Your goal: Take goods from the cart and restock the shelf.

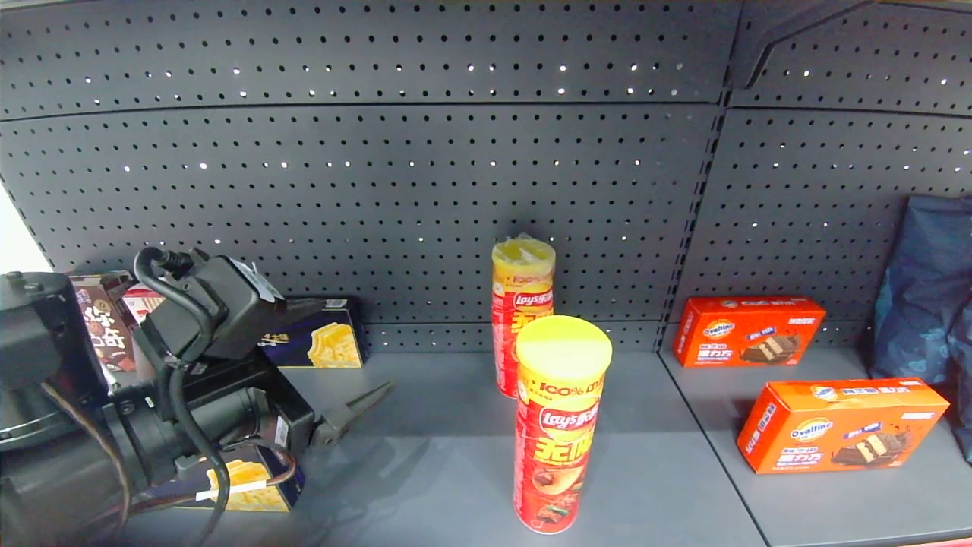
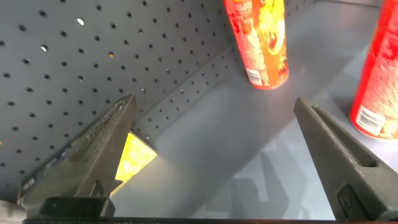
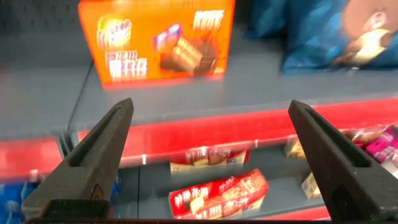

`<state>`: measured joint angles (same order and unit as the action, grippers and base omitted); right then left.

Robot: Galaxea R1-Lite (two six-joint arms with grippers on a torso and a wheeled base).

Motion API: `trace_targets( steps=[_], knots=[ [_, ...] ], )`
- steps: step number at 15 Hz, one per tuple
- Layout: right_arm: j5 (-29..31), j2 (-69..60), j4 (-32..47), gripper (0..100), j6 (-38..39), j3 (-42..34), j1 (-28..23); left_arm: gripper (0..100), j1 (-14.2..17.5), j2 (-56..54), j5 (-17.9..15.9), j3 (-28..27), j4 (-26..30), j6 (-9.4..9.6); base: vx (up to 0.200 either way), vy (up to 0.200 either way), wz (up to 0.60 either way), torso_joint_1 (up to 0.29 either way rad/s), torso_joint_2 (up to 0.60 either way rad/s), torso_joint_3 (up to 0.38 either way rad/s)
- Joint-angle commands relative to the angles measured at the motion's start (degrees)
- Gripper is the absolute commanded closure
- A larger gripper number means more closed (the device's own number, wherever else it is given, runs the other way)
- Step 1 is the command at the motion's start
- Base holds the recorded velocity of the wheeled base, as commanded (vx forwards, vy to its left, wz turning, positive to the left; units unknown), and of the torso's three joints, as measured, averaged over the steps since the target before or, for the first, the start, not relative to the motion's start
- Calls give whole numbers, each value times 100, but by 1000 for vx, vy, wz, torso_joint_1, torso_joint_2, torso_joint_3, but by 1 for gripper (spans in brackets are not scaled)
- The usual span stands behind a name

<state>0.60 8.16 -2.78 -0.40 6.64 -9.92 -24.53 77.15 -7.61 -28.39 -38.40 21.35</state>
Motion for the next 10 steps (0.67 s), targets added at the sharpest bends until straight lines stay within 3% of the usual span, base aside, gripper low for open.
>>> trace_targets(
  steps=[1, 2, 3, 6, 10],
  knots=[
    [-209, 2946, -241, 0, 365, 3554, 52, 0, -8, -43, -13, 97, -10, 1, 0, 0, 0, 0, 0, 0],
    [-1027, 3016, -153, 0, -847, 3027, 606, 0, -35, 1, -57, 88, -18, 10, 0, 0, 0, 0, 0, 0],
    [-1035, 3025, -144, 0, -1014, 2799, 790, 0, -35, 37, -57, 71, -18, 19, 0, 0, 0, 0, 0, 0],
    [-991, 3350, -162, 0, -1041, 2025, 2126, 0, -26, 63, -48, 115, -18, 19, 0, 0, 0, 0, 0, 0],
    [-939, 4221, -293, 0, -1067, 2113, 3023, 0, -26, 63, -48, 106, -18, 19, 0, 0, 0, 0, 0, 0]
  ],
)
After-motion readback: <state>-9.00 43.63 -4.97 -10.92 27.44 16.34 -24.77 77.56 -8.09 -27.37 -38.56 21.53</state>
